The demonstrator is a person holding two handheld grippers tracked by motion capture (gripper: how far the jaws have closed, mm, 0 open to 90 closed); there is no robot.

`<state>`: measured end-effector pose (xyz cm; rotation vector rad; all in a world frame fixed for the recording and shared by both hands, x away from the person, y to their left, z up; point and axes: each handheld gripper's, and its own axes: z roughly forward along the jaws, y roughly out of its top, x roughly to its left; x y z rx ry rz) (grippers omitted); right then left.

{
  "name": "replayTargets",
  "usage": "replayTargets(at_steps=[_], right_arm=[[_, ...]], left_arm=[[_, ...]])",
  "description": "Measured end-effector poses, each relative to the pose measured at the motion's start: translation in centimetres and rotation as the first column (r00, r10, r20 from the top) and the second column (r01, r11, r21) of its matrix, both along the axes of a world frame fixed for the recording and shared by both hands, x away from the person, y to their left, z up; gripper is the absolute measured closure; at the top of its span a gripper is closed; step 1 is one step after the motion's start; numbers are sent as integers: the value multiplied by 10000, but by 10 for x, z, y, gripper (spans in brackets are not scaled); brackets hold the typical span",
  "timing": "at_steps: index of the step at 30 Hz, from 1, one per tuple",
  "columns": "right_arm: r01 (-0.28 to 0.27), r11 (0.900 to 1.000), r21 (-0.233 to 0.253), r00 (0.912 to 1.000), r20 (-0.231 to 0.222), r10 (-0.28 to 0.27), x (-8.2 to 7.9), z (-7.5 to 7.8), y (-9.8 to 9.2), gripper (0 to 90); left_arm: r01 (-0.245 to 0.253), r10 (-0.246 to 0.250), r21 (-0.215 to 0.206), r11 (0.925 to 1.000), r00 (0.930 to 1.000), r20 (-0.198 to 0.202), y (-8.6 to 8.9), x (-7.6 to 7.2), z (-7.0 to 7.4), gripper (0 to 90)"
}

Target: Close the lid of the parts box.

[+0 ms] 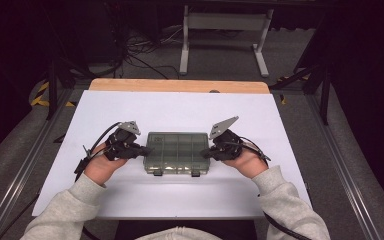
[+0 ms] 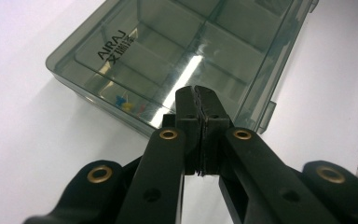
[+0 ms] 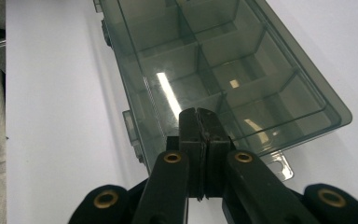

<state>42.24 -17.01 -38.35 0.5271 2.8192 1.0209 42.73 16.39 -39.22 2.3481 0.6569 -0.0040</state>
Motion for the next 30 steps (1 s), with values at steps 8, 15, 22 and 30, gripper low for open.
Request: replayTargets(at_steps=[8,15,22,30], right_arm=[[-7,10000,-22,9999,-135,7,-3,-6,2,894],[-17,10000,-13,9997,-226,17,-5,-10,3,894],[43,10000,46,9999,-136,-42,-8,-12,3,893],[241,9994,232,9997,80,-243,-12,-15,1,894]], left_arm=[[64,-64,91,9999,10000,-32,-1,-2,-3,888],[177,-177,23,9998,9997,-195,0,-3,-7,887],[331,-329,72,9994,9993,-176,-2,-6,-8,886],[316,-322,-239,9992,9992,-236,1,-7,-12,890]])
